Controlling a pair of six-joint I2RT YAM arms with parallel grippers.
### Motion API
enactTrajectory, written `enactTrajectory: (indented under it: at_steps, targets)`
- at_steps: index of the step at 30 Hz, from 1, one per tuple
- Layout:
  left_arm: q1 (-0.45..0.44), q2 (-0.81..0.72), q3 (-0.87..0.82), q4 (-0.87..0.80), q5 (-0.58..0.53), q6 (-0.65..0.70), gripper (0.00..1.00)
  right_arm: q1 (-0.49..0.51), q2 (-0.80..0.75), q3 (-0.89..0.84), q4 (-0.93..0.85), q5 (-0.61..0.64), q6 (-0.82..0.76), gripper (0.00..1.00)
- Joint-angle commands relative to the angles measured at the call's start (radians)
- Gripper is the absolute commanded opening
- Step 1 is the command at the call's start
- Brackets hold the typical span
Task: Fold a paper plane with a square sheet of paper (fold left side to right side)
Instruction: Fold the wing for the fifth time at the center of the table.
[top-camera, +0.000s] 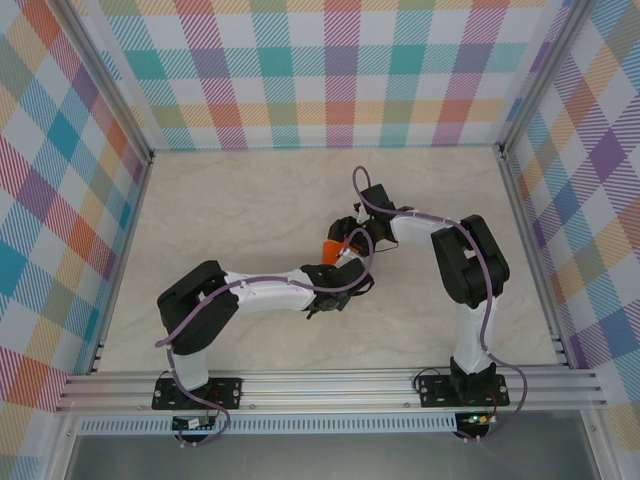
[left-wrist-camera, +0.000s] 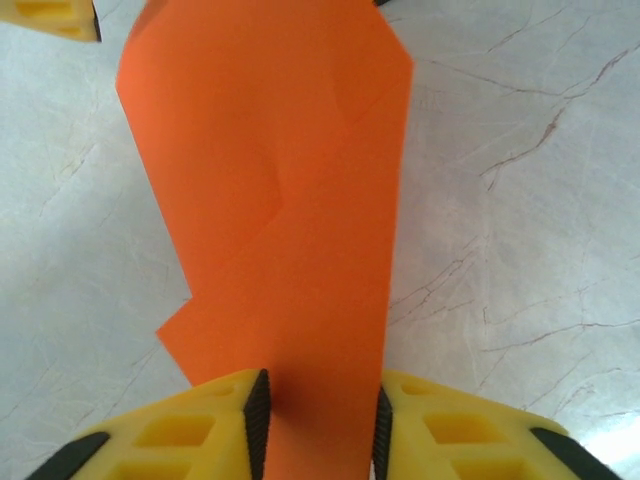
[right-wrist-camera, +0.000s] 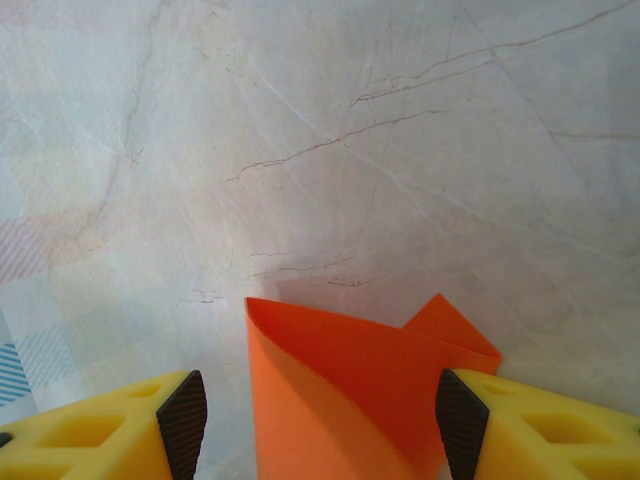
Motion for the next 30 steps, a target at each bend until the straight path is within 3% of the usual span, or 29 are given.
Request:
enactTrajectory:
  at_steps: [1, 7, 16, 30]
  targets:
    - [-0.016, 0.021, 0.025, -0.021, -0.028, 0.003, 0.28, 0.011, 0.03, -0.005, -0.032, -0.014, -0.02, 0.65]
    - [-0.015, 0.022, 0.022, -0.02, -0.029, -0.006, 0.17, 0.011, 0.032, -0.007, -0.035, -0.014, -0.022, 0.65]
    - [-0.003, 0.023, -0.009, 0.021, 0.038, -0.041, 0.13, 0.01, 0.03, -0.008, -0.036, -0.012, -0.022, 0.65]
    - [0.101, -0.059, -0.129, 0.179, 0.234, -0.132, 0.1, 0.011, 0.026, -0.001, -0.028, -0.028, -0.019, 0.65]
